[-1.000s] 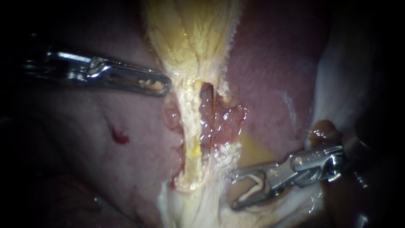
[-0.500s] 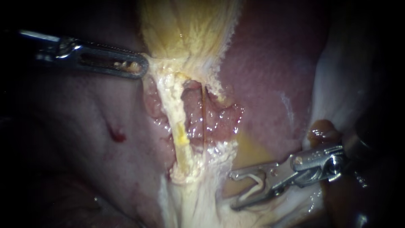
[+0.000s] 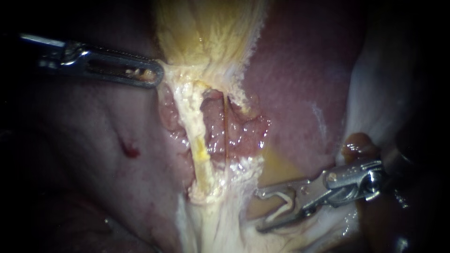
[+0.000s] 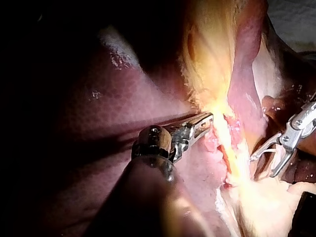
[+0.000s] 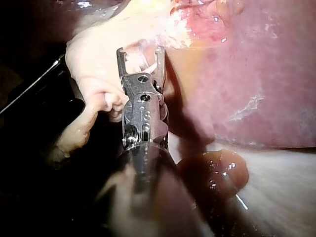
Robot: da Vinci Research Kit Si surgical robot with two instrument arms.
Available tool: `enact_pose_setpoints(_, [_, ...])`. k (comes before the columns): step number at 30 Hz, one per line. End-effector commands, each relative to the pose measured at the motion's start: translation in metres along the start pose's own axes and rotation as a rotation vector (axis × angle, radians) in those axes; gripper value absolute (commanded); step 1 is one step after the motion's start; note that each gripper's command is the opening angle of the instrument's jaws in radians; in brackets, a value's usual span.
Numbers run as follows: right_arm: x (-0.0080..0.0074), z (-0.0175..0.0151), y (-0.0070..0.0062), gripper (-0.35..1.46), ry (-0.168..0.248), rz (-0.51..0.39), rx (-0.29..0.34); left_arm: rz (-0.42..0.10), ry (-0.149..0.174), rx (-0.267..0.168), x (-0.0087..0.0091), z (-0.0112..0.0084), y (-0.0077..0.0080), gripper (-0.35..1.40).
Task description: Clipping first clip left tube
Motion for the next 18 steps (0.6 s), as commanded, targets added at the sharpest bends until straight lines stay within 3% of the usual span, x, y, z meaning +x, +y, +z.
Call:
enact_pose_setpoints(1, [0.0003, -0.0002, 0.0001, 0.5, 0.01, -0.001, -0.001, 0.001, 0.0, -0.001, 0.0001, 0.0001, 0.0, -0.35])
enact_pose_setpoints(7, [0.0024, -0.0013, 0.0004, 0.5, 0.06, -0.014, -0.01, 0.001, 0.0, -0.002, 0.0001, 0.0002, 0.0, -0.35])
enact_pose_setpoints(18, [0.0048, -0.0027, 0.0012, 0.5, 0.107, -0.06, -0.045, 0.001, -0.001, -0.003, 0.0002, 0.0003, 0.0, -0.35])
